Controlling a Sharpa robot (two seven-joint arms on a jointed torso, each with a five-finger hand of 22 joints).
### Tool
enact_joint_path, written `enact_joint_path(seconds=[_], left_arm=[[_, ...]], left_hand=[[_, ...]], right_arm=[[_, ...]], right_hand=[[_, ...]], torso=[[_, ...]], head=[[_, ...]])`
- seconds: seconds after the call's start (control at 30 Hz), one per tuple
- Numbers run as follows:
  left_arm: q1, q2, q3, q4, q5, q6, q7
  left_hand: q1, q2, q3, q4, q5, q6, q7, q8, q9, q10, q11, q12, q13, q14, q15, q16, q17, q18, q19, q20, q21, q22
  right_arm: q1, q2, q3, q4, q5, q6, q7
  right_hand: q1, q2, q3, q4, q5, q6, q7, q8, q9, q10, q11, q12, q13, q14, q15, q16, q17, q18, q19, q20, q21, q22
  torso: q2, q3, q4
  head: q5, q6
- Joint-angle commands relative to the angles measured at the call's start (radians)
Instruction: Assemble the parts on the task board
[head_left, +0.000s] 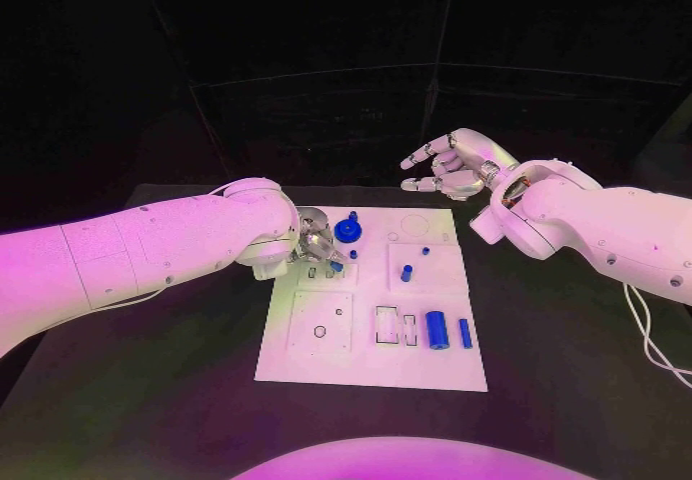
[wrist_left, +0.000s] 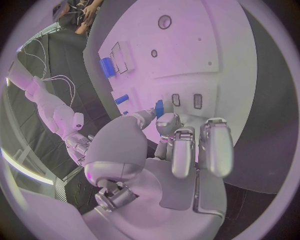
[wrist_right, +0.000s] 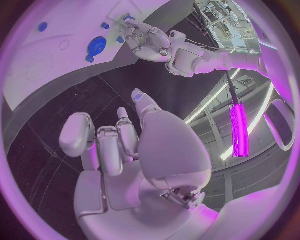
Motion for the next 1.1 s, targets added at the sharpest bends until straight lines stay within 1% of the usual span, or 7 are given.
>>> enact_joint_path(seconds=[0.03, 0.23, 0.4, 0.53, 0.6, 0.8, 1.1], left_arm=[[-0.001, -0.016, 0.000, 0.024, -0.042, -0.097, 0.040], [-0.013, -0.051, -0.001, 0.060, -0.052, -0.169, 0.049], [-0.030, -0.067, -0.002, 0.072, -0.080, -0.218, 0.055], [-0.046, -0.071, -0.002, 0.072, -0.109, -0.251, 0.060], [-0.052, -0.072, -0.002, 0.070, -0.121, -0.257, 0.060], [-0.062, -0.071, -0.002, 0.070, -0.135, -0.251, 0.052], [-0.065, -0.069, -0.003, 0.071, -0.138, -0.176, 0.023]], left_hand=[[-0.013, -0.004, 0.186, -0.176, 0.007, -0.004, -0.003, 0.008, 0.002, 0.008, 0.001, 0.001, 0.003, 0.107, 0.000, 0.003, 0.263, -0.004, 0.013, 0.000, -0.001, 0.002], [-0.016, -0.007, 0.195, -0.180, 0.010, -0.002, -0.004, 0.010, 0.004, 0.012, 0.000, 0.004, 0.006, 0.107, -0.001, 0.003, 0.263, -0.004, 0.014, -0.001, 0.001, 0.004], [-0.018, -0.009, 0.199, -0.182, 0.011, 0.000, -0.005, 0.012, 0.005, 0.013, 0.000, 0.005, 0.006, 0.107, -0.002, 0.003, 0.263, -0.004, 0.015, -0.001, 0.001, 0.005], [-0.019, -0.012, 0.204, -0.185, 0.011, 0.001, -0.005, 0.013, 0.006, 0.014, -0.001, 0.006, 0.007, 0.107, -0.002, 0.003, 0.263, -0.005, 0.016, -0.001, 0.002, 0.007], [-0.019, -0.013, 0.207, -0.186, 0.012, 0.001, -0.006, 0.013, 0.007, 0.016, -0.001, 0.008, 0.009, 0.107, -0.002, 0.003, 0.263, -0.005, 0.016, -0.002, 0.002, 0.007], [-0.019, -0.013, 0.207, -0.186, 0.012, 0.001, -0.006, 0.013, 0.007, 0.016, -0.001, 0.008, 0.009, 0.107, -0.002, 0.003, 0.263, -0.005, 0.016, -0.002, 0.002, 0.007], [-0.020, -0.013, 0.209, -0.187, 0.012, 0.002, -0.006, 0.014, 0.007, 0.016, -0.002, 0.006, 0.007, 0.107, -0.003, 0.003, 0.263, -0.005, 0.016, -0.002, 0.003, 0.009]], right_arm=[[0.002, -0.001, 0.001, -0.001, -0.002, 0.011, 0.002], [0.002, -0.003, 0.001, -0.003, -0.002, 0.013, 0.002], [0.002, -0.003, 0.001, -0.004, -0.002, 0.014, 0.003], [0.002, -0.003, 0.001, -0.005, -0.002, 0.015, 0.004], [0.002, -0.004, 0.001, -0.006, -0.002, 0.015, 0.004], [0.002, -0.004, 0.001, -0.007, -0.002, 0.016, 0.005], [0.002, -0.002, 0.001, -0.009, -0.002, 0.017, 0.006]], right_hand=[[0.001, 0.008, -0.001, -0.003, 0.006, 0.002, 0.001, 0.005, -0.001, -0.003, -0.004, -0.003, 0.000, 0.066, -0.009, -0.005, 0.087, 0.007, -0.001, -0.004, -0.006, -0.001], [0.000, 0.008, -0.001, -0.002, 0.008, 0.002, 0.001, 0.005, -0.001, -0.002, -0.004, -0.002, 0.000, 0.066, -0.009, -0.005, 0.087, 0.007, -0.001, -0.005, -0.006, 0.000], [-0.001, 0.008, -0.002, -0.002, 0.011, 0.002, 0.001, 0.006, -0.001, -0.003, -0.004, -0.003, -0.001, 0.066, -0.010, -0.006, 0.087, 0.007, -0.001, -0.005, -0.006, -0.001], [-0.001, 0.008, -0.002, -0.002, 0.011, 0.002, 0.001, 0.006, -0.001, -0.003, -0.004, -0.003, -0.001, 0.066, -0.010, -0.006, 0.087, 0.007, -0.001, -0.005, -0.006, -0.001], [-0.001, 0.009, -0.002, -0.002, 0.013, 0.002, 0.001, 0.006, -0.001, -0.003, -0.004, -0.003, -0.001, 0.066, -0.010, -0.006, 0.086, 0.007, -0.001, -0.005, -0.006, -0.001], [-0.001, 0.009, -0.002, -0.002, 0.013, 0.002, 0.001, 0.006, -0.001, -0.003, -0.004, -0.003, -0.001, 0.066, -0.010, -0.006, 0.086, 0.007, -0.001, -0.005, -0.006, -0.001], [-0.002, 0.009, -0.002, -0.001, 0.016, 0.002, 0.001, 0.007, -0.001, -0.002, -0.004, -0.003, 0.000, 0.066, -0.010, -0.005, 0.087, 0.007, 0.000, -0.005, -0.006, -0.001]], torso=[[0.000, 0.0000, 0.0000], [0.000, -0.0002, 0.0024], [-0.001, -0.0010, 0.0066], [0.000, -0.0016, 0.0048], [0.001, -0.0008, 0.0023], [0.001, -0.0001, 0.0017], [0.001, -0.0002, 0.0034]], head=[[0.002, -0.002], [0.001, -0.004], [0.000, -0.008], [0.003, -0.007], [0.006, -0.008], [0.007, -0.010], [0.008, -0.013]])
